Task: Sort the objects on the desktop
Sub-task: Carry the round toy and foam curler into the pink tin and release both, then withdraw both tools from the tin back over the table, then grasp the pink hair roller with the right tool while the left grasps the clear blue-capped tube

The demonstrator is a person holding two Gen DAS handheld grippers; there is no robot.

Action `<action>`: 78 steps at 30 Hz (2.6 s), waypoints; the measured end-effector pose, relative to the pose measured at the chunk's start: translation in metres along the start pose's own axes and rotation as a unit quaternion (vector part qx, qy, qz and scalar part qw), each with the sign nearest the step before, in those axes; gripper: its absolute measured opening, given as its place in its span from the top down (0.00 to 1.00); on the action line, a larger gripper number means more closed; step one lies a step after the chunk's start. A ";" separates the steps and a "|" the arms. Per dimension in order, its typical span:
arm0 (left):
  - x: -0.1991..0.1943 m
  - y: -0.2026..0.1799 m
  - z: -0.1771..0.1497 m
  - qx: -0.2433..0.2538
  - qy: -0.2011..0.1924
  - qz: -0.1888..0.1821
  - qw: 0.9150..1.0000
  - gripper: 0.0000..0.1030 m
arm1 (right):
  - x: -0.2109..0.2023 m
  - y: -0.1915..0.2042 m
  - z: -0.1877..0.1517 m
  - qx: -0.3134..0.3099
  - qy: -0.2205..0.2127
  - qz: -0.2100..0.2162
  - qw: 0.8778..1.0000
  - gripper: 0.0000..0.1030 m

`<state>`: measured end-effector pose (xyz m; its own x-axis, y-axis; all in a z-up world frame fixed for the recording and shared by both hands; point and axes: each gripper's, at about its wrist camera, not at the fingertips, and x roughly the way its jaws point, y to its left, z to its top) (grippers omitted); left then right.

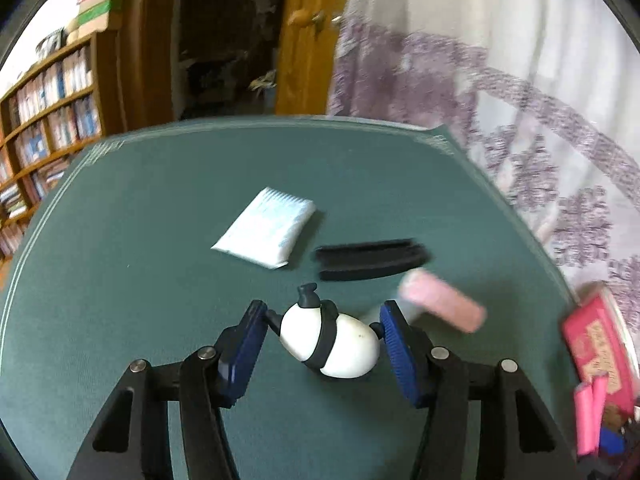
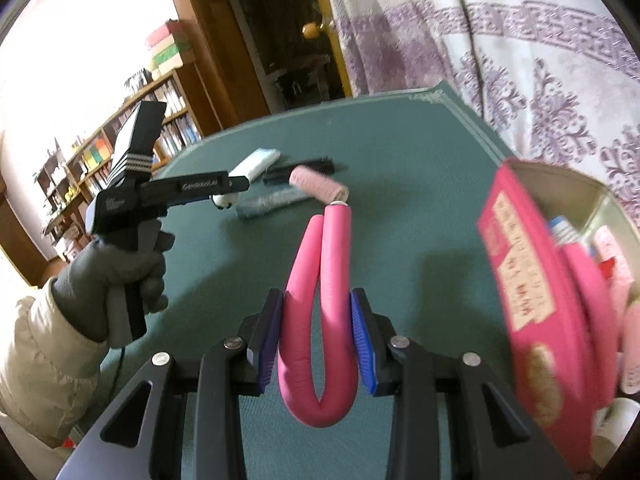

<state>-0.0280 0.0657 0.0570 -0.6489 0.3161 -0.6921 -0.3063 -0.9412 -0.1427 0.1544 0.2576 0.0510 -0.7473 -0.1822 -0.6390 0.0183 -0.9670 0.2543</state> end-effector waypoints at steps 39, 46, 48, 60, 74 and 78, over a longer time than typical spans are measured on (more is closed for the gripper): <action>-0.059 -0.277 -0.027 0.179 0.017 -0.255 0.950 0.27 | -0.141 -0.120 -0.045 0.132 -0.090 -0.153 0.975 0.52; -0.054 -0.249 -0.022 0.151 0.020 -0.227 0.962 0.19 | -0.137 -0.110 -0.043 0.124 -0.088 -0.149 0.977 0.51; -0.054 -0.242 -0.021 0.149 0.019 -0.219 0.964 0.19 | -0.136 -0.106 -0.041 0.122 -0.090 -0.146 0.978 0.48; -0.050 -0.142 -0.001 0.103 -0.006 -0.132 0.986 0.19 | -0.106 -0.059 -0.007 0.068 -0.098 -0.099 0.988 0.45; -0.012 0.004 -0.010 0.025 0.036 -0.027 0.999 0.19 | -0.025 -0.005 0.025 0.027 -0.050 -0.044 0.997 0.45; -0.005 0.015 -0.016 0.027 0.044 -0.023 0.998 0.19 | 0.006 0.005 0.037 0.014 -0.035 -0.040 0.998 0.45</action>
<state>-0.0184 0.0479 0.0464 -0.5703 0.3453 -0.7453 -0.3726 -0.9174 -0.1398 0.1255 0.2580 0.0750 -0.7905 -0.0903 -0.6058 -0.0613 -0.9725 0.2249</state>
